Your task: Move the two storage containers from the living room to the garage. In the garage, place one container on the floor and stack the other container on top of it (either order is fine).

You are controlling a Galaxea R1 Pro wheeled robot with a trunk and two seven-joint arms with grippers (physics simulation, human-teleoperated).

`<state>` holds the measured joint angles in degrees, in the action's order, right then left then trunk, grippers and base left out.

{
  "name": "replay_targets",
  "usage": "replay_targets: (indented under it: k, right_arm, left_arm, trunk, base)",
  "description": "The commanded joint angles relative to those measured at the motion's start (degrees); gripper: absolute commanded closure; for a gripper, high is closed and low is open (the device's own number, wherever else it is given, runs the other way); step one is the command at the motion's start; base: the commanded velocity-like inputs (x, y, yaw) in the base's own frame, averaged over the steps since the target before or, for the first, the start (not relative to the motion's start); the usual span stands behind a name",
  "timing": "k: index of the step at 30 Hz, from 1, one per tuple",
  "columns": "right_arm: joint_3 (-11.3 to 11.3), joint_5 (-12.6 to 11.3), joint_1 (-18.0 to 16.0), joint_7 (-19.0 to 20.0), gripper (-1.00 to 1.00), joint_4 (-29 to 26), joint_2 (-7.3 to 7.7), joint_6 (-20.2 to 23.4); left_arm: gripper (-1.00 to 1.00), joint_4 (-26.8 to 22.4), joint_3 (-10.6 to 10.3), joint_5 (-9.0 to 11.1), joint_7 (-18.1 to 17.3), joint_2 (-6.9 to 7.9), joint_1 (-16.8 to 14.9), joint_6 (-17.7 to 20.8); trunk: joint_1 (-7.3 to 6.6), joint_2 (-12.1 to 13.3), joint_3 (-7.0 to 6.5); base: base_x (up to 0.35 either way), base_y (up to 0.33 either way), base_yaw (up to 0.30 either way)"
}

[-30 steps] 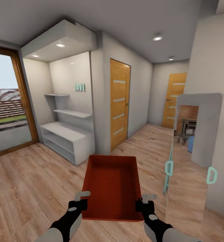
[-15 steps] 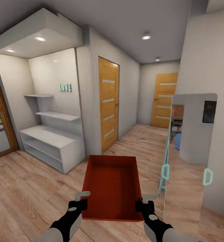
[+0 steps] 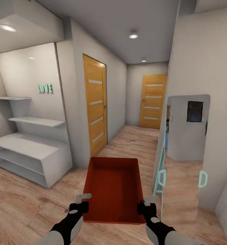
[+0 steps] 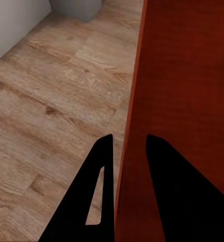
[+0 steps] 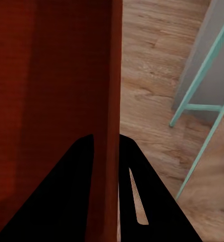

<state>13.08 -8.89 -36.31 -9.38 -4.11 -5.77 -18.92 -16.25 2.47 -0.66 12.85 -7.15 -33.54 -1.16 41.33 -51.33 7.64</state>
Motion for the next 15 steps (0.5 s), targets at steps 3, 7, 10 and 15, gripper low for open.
replay_targets:
  k: [3, 7, 10, 15]
  right_arm:
    - [-3.09, -0.08, -0.03, 0.07, 1.00, 0.07, -0.03, 0.02]
    - [-3.10, -0.08, 0.00, 0.07, 1.00, 0.07, -0.03, 0.02]
    - [-3.11, -0.08, -0.01, 0.07, 1.00, 0.07, -0.03, 0.02]
    - [-3.12, -0.08, -0.01, 0.07, 1.00, 0.07, -0.03, 0.02]
  left_arm:
    - [1.00, -0.26, 2.54, -1.01, 0.68, 0.98, -0.09, -2.27]
    - [1.00, -0.27, 2.54, -1.01, 0.68, 1.00, -0.08, -2.27]
    - [1.00, -0.27, 2.53, -1.01, 0.68, 1.00, -0.10, -2.27]
    - [1.00, -0.27, 2.54, -1.01, 0.68, 1.00, -0.08, -2.27]
  trunk:
    - [0.04, -0.06, 0.09]
    - [0.04, -0.06, 0.09]
    - [0.04, -0.06, 0.09]
    - [0.04, -0.06, 0.09]
  base:
    - [0.322, 0.159, -0.283]
    - [0.322, 0.159, -0.283]
    - [0.322, 0.159, -0.168]
    - [0.322, 0.159, -0.032]
